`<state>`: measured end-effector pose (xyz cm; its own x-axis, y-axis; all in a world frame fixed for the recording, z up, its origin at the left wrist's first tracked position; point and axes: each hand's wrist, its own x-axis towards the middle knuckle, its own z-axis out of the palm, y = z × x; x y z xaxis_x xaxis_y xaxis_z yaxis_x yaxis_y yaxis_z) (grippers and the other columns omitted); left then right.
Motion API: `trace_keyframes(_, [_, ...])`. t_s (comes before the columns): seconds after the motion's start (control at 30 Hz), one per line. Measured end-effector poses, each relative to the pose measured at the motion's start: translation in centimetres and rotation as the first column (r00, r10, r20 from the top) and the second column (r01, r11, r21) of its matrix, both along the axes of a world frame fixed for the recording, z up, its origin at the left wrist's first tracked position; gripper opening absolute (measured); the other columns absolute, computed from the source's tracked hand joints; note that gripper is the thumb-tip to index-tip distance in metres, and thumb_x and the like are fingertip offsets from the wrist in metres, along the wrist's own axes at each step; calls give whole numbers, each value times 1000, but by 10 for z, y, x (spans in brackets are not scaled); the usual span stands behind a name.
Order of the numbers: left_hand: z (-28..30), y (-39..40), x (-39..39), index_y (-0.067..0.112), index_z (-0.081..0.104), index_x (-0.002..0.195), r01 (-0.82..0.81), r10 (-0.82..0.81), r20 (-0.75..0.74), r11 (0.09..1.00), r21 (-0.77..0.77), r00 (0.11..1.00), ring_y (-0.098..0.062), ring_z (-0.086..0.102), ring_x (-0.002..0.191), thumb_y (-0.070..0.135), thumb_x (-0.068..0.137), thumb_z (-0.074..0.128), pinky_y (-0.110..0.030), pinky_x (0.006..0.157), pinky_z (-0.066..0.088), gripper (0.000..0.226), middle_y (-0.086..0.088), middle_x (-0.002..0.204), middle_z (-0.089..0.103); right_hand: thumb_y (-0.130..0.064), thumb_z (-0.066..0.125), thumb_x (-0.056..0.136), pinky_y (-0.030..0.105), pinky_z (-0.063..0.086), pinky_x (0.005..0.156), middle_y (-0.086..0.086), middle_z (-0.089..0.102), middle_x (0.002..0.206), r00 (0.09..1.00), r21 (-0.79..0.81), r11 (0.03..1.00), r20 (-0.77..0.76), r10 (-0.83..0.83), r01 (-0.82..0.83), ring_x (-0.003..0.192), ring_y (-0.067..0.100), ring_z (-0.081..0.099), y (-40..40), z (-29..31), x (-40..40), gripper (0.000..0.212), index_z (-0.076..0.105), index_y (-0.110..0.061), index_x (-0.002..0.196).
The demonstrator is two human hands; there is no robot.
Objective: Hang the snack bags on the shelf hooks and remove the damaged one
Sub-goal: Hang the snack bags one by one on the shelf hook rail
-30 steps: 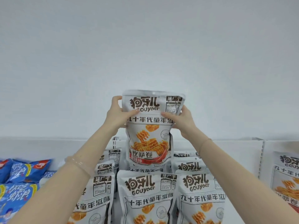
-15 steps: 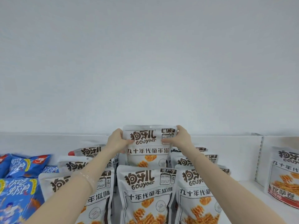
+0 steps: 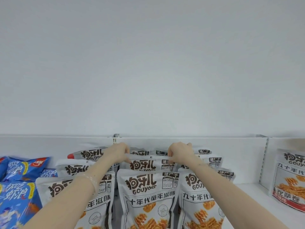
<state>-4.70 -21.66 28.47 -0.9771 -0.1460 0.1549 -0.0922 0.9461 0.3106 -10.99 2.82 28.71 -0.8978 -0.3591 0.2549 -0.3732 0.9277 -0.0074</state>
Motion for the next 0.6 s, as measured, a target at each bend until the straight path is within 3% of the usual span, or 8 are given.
trace_keyframes(0.13, [-8, 0, -2, 24, 54, 75, -2, 2, -23, 1000, -7, 1000, -10, 52, 70, 33, 77, 76, -24, 57, 36, 24, 10, 74, 55, -36, 76, 80, 43, 35, 98, -6, 73, 105, 1000, -35, 999, 7, 14, -14, 104, 20, 63, 1, -8, -5, 25, 72, -24, 102])
trace_keyframes(0.23, [-7, -3, -3, 21, 61, 85, -4, 4, 16, 1000, -1, 1000, -14, 58, 76, 35, 76, 76, -26, 65, 42, 23, 4, 89, 66, -38, 75, 80, 42, 36, 98, -5, 74, 106, 999, -31, 999, 35, 32, -31, 105, 21, 63, 2, -8, -6, 28, 72, -24, 104])
trace_keyframes(0.33, [-4, -4, -3, 21, 61, 106, 0, -1, 47, 1000, 16, 999, -16, 60, 92, 37, 75, 76, -28, 79, 47, 38, 1, 106, 63, -51, 74, 77, 40, 46, 95, -5, 74, 103, 990, -61, 995, 110, 90, -83, 101, 19, 65, 2, 0, -8, 36, 74, -24, 100])
trace_keyframes(0.47, [2, -4, 4, 20, 56, 121, 23, 0, -94, 967, 252, 996, -17, 58, 101, 38, 79, 73, -29, 86, 46, 49, -3, 121, 61, -58, 65, 82, 39, 52, 94, -4, 70, 113, 992, -263, 957, -11, 125, -123, 106, 17, 63, -8, 18, -24, 49, 66, -25, 118])
trace_keyframes(0.53, [5, -3, 10, 22, 57, 119, 73, 6, -199, 920, 386, 980, -16, 58, 104, 41, 79, 72, -29, 86, 44, 48, -1, 118, 61, -54, 65, 84, 41, 46, 100, -3, 67, 121, 995, -160, 984, -78, 64, -76, 119, 20, 55, -18, 22, -35, 51, 61, -26, 127])
trace_keyframes(0.6, [5, -2, 19, 25, 59, 116, 116, 20, -281, 879, 462, 960, -15, 57, 108, 43, 78, 73, -28, 86, 42, 45, 4, 115, 61, -51, 65, 86, 43, 41, 103, -4, 66, 124, 999, -59, 998, -42, 9, -12, 124, 22, 50, -29, 19, -43, 48, 62, -25, 126])
